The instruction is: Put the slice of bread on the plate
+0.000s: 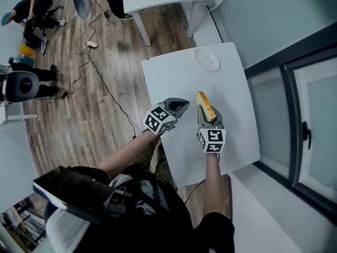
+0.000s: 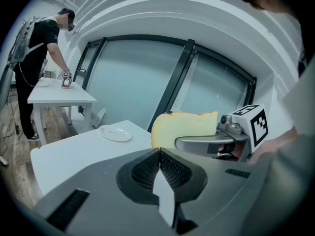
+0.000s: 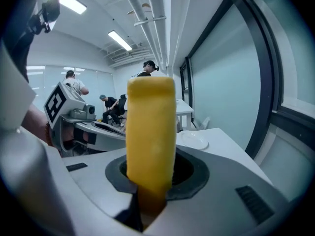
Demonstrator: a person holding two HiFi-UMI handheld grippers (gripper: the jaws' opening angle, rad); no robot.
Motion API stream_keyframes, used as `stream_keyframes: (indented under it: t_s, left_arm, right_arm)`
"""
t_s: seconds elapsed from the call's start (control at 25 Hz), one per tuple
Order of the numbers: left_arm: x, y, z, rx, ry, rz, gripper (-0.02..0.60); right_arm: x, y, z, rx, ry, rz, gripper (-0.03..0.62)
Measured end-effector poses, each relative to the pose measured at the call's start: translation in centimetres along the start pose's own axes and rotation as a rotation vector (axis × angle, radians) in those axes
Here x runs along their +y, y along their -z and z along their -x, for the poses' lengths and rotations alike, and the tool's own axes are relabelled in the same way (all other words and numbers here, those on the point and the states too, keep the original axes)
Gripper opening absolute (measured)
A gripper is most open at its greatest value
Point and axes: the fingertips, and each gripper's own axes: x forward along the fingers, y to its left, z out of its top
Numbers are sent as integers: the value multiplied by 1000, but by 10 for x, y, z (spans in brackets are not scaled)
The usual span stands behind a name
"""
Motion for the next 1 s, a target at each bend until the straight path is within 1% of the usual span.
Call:
stream_keyframes:
  t_s: [0.08, 0.16, 0.4, 0.48, 0.6, 0.68, 0.76, 0.88, 1.0]
  left_arm:
    - [19, 6, -13, 18, 13, 7, 6]
    - [43, 9, -28, 38, 2, 6, 6]
    - [94, 2, -67, 74, -15, 20, 6]
    - [107, -5, -78, 75, -9, 15, 6]
    - [129, -18, -93, 70, -1, 8, 6]
    - [142, -25, -101, 70, 5, -3, 6]
    - [154, -29, -110, 72, 6, -5, 6]
    - [171, -35, -120, 66, -5, 13, 6]
    - [183, -40, -125, 59, -10, 32, 6]
  right_arm:
    - [-11, 2, -22, 33, 20, 34, 97]
    - [-25, 3, -46, 56, 33, 56, 97]
    - [-66, 6, -121, 172, 98, 176, 97]
    - [-77, 1, -146, 200, 123, 248, 97]
    - [-97, -8, -187, 238, 169, 414, 97]
    - [-115, -10, -208, 275, 211, 498, 97]
    - [-132, -9, -223, 308, 259, 534, 97]
    - [-155, -11, -242, 339, 335, 579, 97]
    - [-176, -12, -260, 383, 392, 680, 97]
